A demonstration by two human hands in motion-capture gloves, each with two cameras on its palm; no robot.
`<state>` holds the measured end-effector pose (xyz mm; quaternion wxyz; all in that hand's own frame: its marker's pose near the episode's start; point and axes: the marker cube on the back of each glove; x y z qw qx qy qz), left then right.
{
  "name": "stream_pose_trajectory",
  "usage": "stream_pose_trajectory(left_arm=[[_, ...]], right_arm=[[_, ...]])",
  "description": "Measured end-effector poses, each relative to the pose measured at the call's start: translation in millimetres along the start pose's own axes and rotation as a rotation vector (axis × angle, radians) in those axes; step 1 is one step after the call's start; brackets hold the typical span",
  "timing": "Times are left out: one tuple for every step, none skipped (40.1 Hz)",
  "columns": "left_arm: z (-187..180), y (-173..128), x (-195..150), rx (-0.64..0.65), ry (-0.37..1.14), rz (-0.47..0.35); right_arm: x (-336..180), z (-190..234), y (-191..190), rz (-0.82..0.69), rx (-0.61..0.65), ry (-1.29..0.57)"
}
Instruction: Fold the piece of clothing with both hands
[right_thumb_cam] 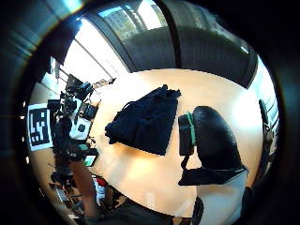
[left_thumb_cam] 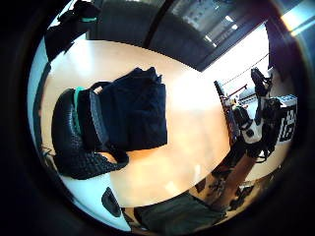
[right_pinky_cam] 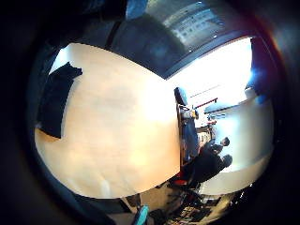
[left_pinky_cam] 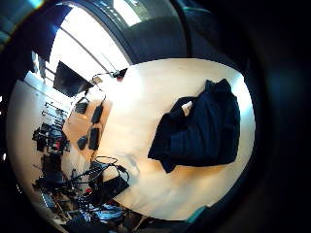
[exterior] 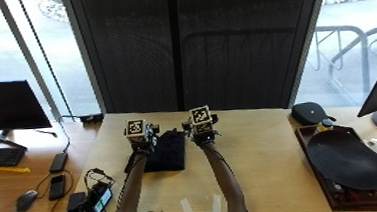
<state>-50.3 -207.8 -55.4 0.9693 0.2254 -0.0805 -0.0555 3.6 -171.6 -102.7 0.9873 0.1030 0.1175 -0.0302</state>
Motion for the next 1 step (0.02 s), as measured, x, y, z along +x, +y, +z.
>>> stream_pose_trajectory(left_arm=[[2.4, 11.5, 7.7, -0.086, 0.045, 0.001]], right_arm=[[0.6, 0.5, 2.6, 0.005, -0.015, 0.000]])
